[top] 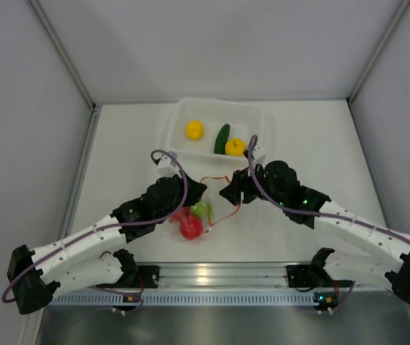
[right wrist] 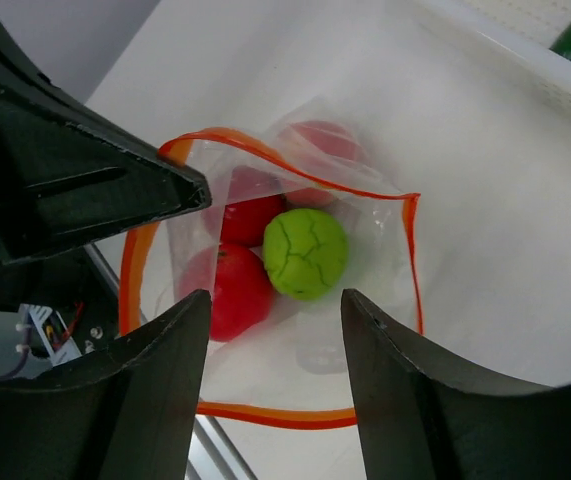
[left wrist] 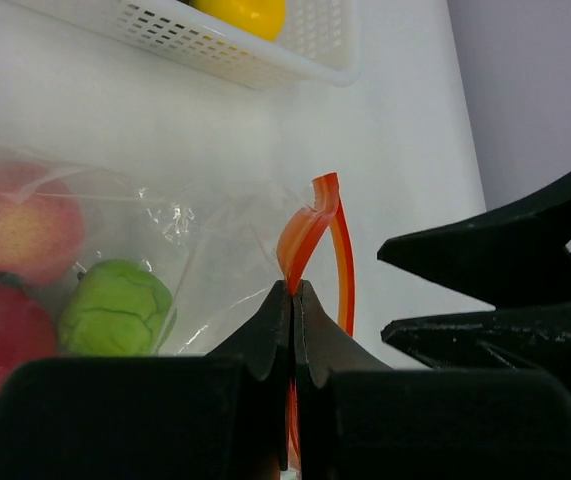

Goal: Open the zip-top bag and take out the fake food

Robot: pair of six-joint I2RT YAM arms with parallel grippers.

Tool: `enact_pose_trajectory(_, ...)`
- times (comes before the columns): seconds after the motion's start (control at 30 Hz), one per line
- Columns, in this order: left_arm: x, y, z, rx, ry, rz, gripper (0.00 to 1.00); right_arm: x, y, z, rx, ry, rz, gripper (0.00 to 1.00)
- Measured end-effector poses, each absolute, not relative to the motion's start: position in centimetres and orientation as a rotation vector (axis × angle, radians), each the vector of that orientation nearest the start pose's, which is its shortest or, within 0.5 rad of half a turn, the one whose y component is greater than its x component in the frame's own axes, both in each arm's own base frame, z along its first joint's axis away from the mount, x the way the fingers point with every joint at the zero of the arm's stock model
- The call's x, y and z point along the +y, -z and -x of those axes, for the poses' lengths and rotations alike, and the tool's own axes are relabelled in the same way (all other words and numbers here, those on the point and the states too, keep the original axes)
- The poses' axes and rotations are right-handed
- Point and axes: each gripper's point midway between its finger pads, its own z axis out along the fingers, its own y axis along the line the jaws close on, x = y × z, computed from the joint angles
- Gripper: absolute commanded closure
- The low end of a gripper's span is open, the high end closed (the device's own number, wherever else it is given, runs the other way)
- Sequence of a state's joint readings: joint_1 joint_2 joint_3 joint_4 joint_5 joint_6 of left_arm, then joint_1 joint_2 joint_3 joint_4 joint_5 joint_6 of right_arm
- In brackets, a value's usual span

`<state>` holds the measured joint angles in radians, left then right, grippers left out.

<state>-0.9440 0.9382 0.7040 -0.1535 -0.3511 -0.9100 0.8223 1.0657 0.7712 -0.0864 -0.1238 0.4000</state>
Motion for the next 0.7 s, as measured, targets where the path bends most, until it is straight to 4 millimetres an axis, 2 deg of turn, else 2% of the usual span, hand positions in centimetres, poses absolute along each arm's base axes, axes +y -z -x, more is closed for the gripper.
enact_pose_trajectory(0.13, -26.0, -21.8, -22.3, 2.020, 0.894, 0.208, 1.00, 30.0, -20.6, -19.9, 1.953, -0.971, 0.472, 0.45)
enact_pose_trajectory(0.2, -26.3, -21.8, -22.2, 2.026, 0.904, 0.204, 1.00, 30.7, -20.1, -19.6, 1.957, -0.979, 0.451, 0.45)
enact_pose_trajectory(0.27, -26.6, -21.7, -22.2, 2.037, 0.911, 0.202, 1.00, 31.6, -19.2, -19.9, 1.975, -0.973, 0.428, 0.45)
enact_pose_trajectory(0.37, -26.9, -21.5, -22.0, 2.055, 0.930, 0.207, 1.00, 32.8, -16.7, -20.6, 2.031, -0.927, 0.381, 0.46)
enact_pose_trajectory(0.5, -27.3, -21.4, -21.6, 2.072, 0.962, 0.210, 1.00, 33.4, -13.9, -21.6, 2.078, -0.853, 0.303, 0.47)
enact_pose_trajectory(0.7, -27.3, -21.9, -21.3, 2.070, 0.994, 0.222, 1.00, 34.2, -12.3, -22.3, 2.061, -0.842, 0.167, 0.49)
